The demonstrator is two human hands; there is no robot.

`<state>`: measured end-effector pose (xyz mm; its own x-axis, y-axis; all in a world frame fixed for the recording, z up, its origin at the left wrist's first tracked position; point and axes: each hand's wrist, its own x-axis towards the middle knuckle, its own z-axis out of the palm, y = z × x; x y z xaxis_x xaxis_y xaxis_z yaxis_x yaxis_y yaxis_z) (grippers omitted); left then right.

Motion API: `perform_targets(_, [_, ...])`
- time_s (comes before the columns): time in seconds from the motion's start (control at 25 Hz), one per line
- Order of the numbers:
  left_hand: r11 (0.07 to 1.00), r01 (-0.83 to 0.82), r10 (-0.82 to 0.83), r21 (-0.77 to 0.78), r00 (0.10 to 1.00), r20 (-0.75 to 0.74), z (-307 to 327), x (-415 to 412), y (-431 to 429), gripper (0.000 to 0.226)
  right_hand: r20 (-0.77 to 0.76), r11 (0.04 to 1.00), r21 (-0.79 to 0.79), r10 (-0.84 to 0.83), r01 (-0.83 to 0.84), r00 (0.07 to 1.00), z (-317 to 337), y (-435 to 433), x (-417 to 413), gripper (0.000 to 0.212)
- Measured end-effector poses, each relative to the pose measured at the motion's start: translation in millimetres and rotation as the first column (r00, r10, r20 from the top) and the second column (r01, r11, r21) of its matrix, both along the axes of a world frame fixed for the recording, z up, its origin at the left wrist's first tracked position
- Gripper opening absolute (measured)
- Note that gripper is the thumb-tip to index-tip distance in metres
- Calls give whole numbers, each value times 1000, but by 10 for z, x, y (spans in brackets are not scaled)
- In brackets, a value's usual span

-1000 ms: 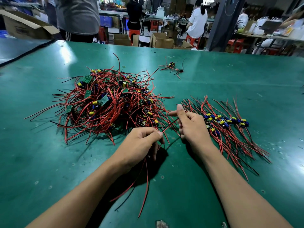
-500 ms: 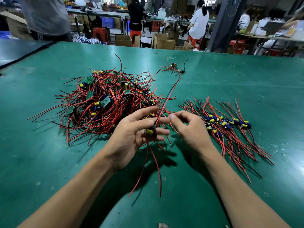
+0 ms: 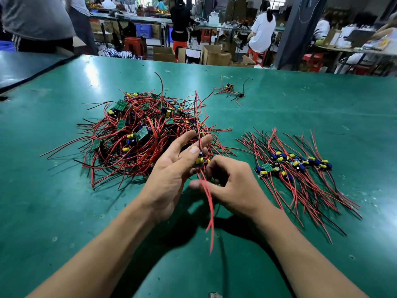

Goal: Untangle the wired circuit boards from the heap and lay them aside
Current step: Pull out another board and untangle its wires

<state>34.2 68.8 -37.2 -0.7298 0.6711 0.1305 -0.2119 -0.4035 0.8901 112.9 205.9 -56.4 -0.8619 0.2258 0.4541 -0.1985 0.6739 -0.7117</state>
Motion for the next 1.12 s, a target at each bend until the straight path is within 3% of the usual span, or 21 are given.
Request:
perform_targets(0.08, [999, 32, -35, 43, 998, 56, -6, -6, 9, 51, -101, 1000, -16, 0, -2, 995, 27, -89, 2, 33])
perform_targets(0.16, [995, 90, -93, 51, 994, 52, -5, -24, 2, 54, -177, 972, -215, 51, -90, 983, 72, -106, 13, 21])
perform_targets(0.2, [990, 130, -132, 49, 990, 45, -9, -40, -6, 57, -200, 906, -390, 92, -165, 975, 120, -98, 20, 22])
perform_targets(0.32, [971, 235, -238, 48, 969, 62, -29, -53, -20, 58, -162, 545, -810, 146, -216, 976, 268, 0, 25, 18])
perform_targets(0.4, [976, 216, -217, 22, 970, 113, -56, -45, -5, 51, -104, 383, -903, 251, -198, 962, 290, 85, 42, 17])
perform_targets(0.52, [975, 220, -208, -29, 952, 227, -54, -41, -9, 24, -67, 255, -947, 434, -194, 898, 264, 166, 93, 28])
perform_targets(0.64, [926, 379, -364, 0, 890, 275, -30, -39, -55, 36, -75, 169, -960, 610, -222, 789, 248, 205, 125, 38])
perform_targets(0.72, [903, 429, -419, -13, 888, 188, -37, -18, -74, 36, -25, 189, -966, 618, -179, 786, 235, 217, 135, 40])
perform_targets(0.88, [930, 368, -360, -19, 919, 162, -85, 16, -55, 29, 69, 264, -962, 492, -73, 868, 207, 230, 86, 11])
perform_targets(1.0, [956, 239, -230, -170, 971, 72, -132, 34, -31, 24, 136, 341, -940, 436, -23, 889, 168, 240, 40, 11])
perform_targets(1.12, [930, 247, -248, -271, 968, 33, -160, 63, -34, 33, 218, 463, -886, 422, -3, 880, 145, 221, 42, 15])
